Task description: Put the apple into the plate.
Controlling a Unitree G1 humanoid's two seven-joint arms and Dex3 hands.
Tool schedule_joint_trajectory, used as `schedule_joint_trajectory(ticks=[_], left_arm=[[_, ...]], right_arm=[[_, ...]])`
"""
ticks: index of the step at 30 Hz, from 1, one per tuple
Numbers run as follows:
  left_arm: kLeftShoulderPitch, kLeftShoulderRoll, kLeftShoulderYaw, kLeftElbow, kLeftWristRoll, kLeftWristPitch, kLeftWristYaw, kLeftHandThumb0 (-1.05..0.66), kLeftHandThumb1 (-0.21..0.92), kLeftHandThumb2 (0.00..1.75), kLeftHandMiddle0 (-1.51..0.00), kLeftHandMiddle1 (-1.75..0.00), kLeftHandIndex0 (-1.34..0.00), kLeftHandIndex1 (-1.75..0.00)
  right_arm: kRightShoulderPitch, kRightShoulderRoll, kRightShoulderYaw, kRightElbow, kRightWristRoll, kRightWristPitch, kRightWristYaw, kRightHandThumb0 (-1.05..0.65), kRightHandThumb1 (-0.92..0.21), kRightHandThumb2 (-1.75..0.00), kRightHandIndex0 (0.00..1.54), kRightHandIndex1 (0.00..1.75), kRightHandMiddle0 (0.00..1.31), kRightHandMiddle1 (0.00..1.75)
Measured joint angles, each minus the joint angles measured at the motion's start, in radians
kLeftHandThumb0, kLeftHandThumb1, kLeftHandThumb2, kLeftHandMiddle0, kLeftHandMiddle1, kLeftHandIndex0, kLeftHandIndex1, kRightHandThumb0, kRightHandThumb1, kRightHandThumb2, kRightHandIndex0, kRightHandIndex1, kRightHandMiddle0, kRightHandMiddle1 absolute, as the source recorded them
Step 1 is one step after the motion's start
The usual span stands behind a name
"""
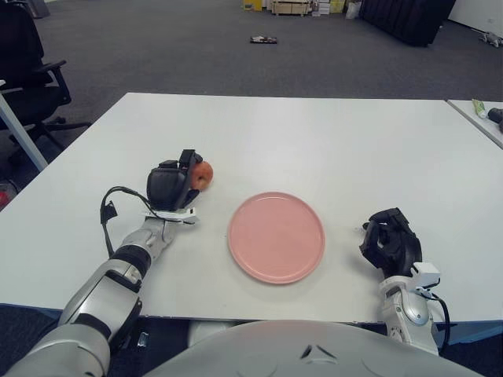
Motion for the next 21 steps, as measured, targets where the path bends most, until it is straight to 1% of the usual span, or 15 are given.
schedule_joint_trajectory(ticks=[5, 10, 21], left_arm=[[-0.001, 0.001, -0.006, 0.006, 0.006, -0.020, 0.037, -0.30, 0.27, 1.37, -1.37, -1.75, -1.10, -1.75], [-0.006, 0.001, -0.006, 0.013, 0.005, -0.045, 0.041, -0.29, 0.30, 1.37, -1.39, -1.75, -1.12, -1.75], [-0.012, 0.001, -0.007, 0.026, 0.006, -0.073, 0.060, -0.29, 0.28, 1.40, -1.42, -1.75, -1.14, -1.75]], right_arm=[[-0.001, 0.000, 0.000, 0.000, 0.002, 0.000, 0.000, -0.42, -0.53, -1.06, 1.10, 1.75, 0.45, 1.75], [-0.002, 0.000, 0.000, 0.001, 0.003, 0.000, 0.000, -0.42, -0.53, -1.06, 1.11, 1.75, 0.45, 1.75], [-0.004, 0.002, -0.001, 0.002, 0.008, 0.000, 0.000, -0.42, -0.53, -1.06, 1.11, 1.75, 0.45, 1.75]])
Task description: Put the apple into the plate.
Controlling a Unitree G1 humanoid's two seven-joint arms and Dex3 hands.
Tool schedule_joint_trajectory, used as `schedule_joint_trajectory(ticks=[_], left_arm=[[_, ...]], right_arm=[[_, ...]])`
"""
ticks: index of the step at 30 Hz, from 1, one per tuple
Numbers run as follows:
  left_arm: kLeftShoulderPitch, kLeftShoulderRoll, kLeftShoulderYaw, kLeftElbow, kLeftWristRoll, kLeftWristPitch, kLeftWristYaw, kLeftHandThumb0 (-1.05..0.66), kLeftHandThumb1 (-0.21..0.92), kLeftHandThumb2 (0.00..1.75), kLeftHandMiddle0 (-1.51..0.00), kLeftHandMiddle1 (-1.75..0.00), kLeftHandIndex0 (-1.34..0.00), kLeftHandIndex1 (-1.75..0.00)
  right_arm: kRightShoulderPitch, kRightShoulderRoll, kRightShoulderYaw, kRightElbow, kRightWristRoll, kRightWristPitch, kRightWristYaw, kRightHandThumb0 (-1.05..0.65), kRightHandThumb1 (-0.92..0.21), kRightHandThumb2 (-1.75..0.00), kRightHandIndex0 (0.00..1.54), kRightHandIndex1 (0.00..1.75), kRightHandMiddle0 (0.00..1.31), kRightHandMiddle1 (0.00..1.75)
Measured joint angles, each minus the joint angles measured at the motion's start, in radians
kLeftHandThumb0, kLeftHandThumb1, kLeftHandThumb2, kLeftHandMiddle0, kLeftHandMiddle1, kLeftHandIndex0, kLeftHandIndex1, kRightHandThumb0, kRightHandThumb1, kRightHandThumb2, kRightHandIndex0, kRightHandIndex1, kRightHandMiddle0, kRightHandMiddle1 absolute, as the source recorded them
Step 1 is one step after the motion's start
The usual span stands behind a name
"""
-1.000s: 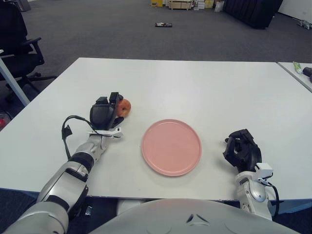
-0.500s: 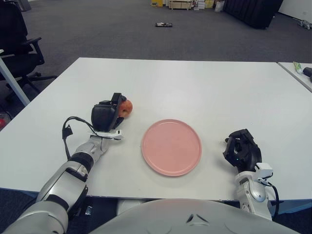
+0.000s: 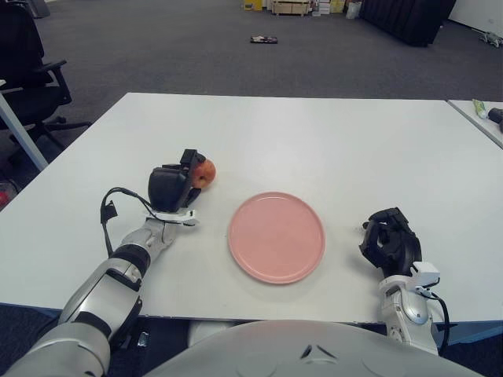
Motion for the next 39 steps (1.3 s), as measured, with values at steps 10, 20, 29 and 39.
schedule_joint_trajectory(ticks=[10, 20, 29, 39], left_arm=[[-0.012, 0.000, -0.004, 0.004, 0.010, -0.037, 0.063, -0.23, 0.25, 1.46, -1.43, -1.75, -1.14, -1.75], [-0.019, 0.000, -0.001, -0.006, 0.004, -0.085, 0.071, -0.17, 0.21, 1.54, -1.43, -1.75, -1.15, -1.75], [-0.010, 0.003, 0.037, -0.146, -0.032, -0.103, 0.035, -0.13, 0.17, 1.58, -1.42, -1.75, -1.17, -1.75], [0.057, 0.013, 0.087, -0.394, -0.061, -0.115, -0.066, -0.12, 0.14, 1.60, -1.41, -1.75, -1.18, -1.75]], right_arm=[[-0.002, 0.004, 0.000, 0.000, 0.000, 0.001, -0.001, -0.42, -0.53, -1.06, 1.10, 1.75, 0.45, 1.75], [-0.003, 0.008, -0.001, 0.000, 0.000, 0.000, -0.001, -0.42, -0.53, -1.06, 1.09, 1.75, 0.45, 1.75], [-0.003, 0.008, 0.000, 0.000, -0.001, 0.000, 0.000, -0.42, -0.51, -1.08, 1.10, 1.75, 0.46, 1.75], [-0.004, 0.010, -0.001, 0.000, 0.001, 0.001, -0.004, -0.42, -0.50, -1.10, 1.10, 1.75, 0.47, 1.75]])
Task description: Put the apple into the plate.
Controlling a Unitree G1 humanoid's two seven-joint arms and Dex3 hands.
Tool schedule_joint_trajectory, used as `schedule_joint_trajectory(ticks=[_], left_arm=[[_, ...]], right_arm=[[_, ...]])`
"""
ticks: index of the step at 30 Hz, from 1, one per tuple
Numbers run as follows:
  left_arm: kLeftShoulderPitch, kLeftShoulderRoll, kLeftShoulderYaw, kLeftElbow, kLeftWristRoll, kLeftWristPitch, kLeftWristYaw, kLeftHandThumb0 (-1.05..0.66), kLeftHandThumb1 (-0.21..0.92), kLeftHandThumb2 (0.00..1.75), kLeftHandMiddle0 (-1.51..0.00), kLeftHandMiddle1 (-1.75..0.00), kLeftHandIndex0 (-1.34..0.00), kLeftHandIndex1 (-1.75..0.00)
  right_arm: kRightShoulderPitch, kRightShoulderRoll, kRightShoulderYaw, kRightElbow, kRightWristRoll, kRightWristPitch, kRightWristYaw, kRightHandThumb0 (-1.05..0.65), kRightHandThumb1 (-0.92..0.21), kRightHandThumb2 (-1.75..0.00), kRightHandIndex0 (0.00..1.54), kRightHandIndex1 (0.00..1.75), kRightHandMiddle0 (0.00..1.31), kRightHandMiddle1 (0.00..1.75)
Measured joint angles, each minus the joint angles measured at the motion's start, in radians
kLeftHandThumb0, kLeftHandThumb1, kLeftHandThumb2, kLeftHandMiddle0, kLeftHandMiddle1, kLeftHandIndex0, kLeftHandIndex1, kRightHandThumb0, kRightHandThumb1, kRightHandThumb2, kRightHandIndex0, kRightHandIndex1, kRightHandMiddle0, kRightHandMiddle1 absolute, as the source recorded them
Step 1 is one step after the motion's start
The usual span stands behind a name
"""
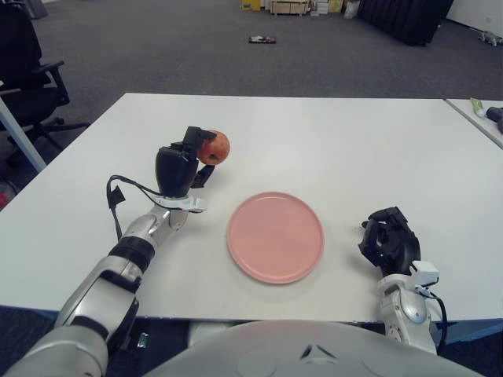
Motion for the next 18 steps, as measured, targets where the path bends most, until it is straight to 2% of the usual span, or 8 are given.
schedule_joint_trajectory(ticks=[6, 13, 18], left_arm=[[0.049, -0.003, 0.019, -0.125, -0.001, -0.010, -0.058, -0.14, 0.17, 1.56, -1.40, -1.75, -1.16, -1.75], [0.109, -0.036, 0.027, -0.294, 0.005, -0.008, -0.127, -0.14, 0.20, 1.52, -1.39, -1.75, -1.14, -1.75], [0.143, -0.064, 0.013, -0.377, 0.057, -0.002, -0.156, -0.18, 0.23, 1.50, -1.37, -1.75, -1.14, -1.75]], right_arm=[[-0.002, 0.002, -0.001, 0.000, 0.004, 0.002, -0.003, -0.42, -0.51, -1.08, 1.10, 1.75, 0.46, 1.75], [-0.006, 0.004, 0.000, 0.000, 0.007, 0.002, -0.003, -0.42, -0.52, -1.07, 1.10, 1.75, 0.45, 1.75], [-0.006, 0.004, 0.002, 0.000, 0.006, 0.002, -0.003, -0.42, -0.52, -1.07, 1.10, 1.75, 0.45, 1.75]])
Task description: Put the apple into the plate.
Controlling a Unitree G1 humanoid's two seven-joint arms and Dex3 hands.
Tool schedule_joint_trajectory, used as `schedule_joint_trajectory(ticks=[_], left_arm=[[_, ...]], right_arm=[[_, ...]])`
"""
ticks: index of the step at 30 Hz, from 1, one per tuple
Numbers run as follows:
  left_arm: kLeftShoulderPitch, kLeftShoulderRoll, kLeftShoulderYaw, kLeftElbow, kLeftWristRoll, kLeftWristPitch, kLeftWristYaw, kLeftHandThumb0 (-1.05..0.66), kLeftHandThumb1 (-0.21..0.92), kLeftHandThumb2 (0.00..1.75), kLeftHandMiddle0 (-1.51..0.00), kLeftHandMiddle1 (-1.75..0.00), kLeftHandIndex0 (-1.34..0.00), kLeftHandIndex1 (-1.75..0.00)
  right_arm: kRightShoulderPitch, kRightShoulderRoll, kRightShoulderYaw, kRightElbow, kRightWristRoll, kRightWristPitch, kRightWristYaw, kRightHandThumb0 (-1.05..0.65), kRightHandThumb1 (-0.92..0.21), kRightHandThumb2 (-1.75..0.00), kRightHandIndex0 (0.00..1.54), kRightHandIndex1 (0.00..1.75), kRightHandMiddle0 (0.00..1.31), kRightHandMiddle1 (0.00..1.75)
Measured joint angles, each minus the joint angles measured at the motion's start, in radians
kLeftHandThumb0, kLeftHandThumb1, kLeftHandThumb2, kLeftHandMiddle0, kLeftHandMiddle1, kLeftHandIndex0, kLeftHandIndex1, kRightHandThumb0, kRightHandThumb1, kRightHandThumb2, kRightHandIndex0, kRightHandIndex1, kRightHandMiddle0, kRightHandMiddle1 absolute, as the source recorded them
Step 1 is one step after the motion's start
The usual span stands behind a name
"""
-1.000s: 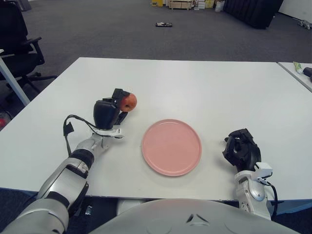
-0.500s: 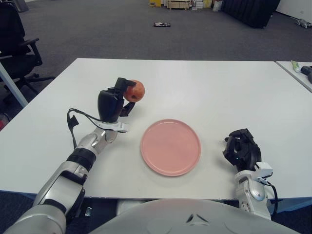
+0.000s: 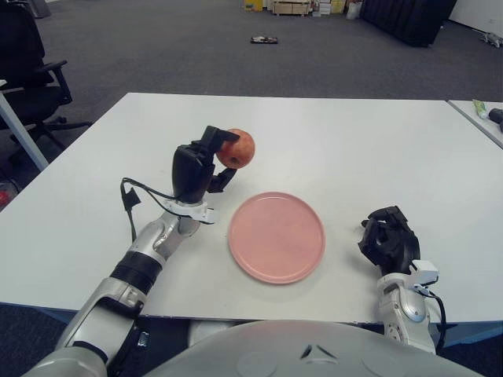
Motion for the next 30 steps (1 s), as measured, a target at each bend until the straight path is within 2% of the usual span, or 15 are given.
schedule_joint_trajectory(ticks=[11, 20, 26, 30], left_arm=[[0.019, -0.010, -0.054, -0.062, 0.059, -0.052, -0.081, -0.24, 0.27, 1.45, -1.32, -1.75, -1.11, -1.75], [0.026, 0.012, -0.105, -0.068, 0.071, -0.111, -0.235, -0.28, 0.26, 1.40, -1.27, -1.75, -1.08, -1.75], [0.035, 0.039, -0.117, -0.065, 0.090, -0.108, -0.334, -0.28, 0.27, 1.39, -1.25, -1.75, -1.07, -1.75], [0.038, 0.050, -0.123, -0.061, 0.110, -0.079, -0.398, -0.29, 0.27, 1.37, -1.24, -1.75, -1.05, -1.75]], right_arm=[[0.000, 0.001, 0.000, 0.000, -0.002, 0.000, 0.000, -0.42, -0.52, -1.07, 1.09, 1.75, 0.45, 1.75], [0.001, 0.005, 0.000, -0.004, 0.000, 0.007, -0.001, -0.42, -0.52, -1.07, 1.10, 1.75, 0.45, 1.75], [0.002, 0.008, 0.000, -0.008, 0.000, 0.011, -0.001, -0.42, -0.52, -1.07, 1.10, 1.75, 0.45, 1.75], [0.002, 0.009, -0.001, -0.008, 0.003, 0.011, 0.000, -0.42, -0.52, -1.07, 1.10, 1.75, 0.45, 1.75]])
